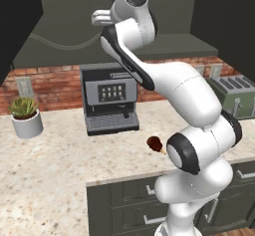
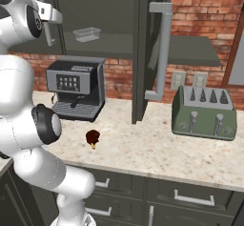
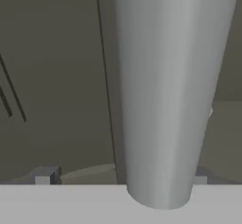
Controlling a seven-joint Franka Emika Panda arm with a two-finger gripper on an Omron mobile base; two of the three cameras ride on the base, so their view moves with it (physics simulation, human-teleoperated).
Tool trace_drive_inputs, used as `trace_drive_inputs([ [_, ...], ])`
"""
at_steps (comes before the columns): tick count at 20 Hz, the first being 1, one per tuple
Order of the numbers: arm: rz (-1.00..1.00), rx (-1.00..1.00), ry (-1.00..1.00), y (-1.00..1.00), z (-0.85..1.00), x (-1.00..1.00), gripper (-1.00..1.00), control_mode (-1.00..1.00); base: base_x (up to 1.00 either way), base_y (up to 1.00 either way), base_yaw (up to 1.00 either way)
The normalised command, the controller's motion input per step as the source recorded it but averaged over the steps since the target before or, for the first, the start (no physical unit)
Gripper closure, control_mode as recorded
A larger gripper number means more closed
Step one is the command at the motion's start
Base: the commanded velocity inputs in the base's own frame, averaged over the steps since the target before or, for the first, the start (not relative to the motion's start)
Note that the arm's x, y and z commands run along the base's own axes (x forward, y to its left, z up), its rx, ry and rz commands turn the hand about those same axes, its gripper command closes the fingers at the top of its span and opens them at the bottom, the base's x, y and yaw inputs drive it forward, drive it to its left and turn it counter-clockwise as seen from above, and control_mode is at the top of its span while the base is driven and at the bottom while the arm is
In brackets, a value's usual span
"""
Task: Retrieve the tupperware from the cabinet, then place the raw meat into the tupperware to avoid contamination.
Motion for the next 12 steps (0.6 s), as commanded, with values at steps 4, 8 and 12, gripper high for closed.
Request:
trace_drive_inputs([
  [4,0.00,0.00,0.00,0.01,-0.07,0.36,1.00,-1.00,0.00,0.00,0.00],
  [8,0.00,0.00,0.00,0.07,-0.05,0.30,1.00,-1.00,0.00,0.00,0.00],
  [12,0.00,0.00,0.00,0.05,-0.01,0.13,1.00,-1.00,0.00,0.00,0.00],
])
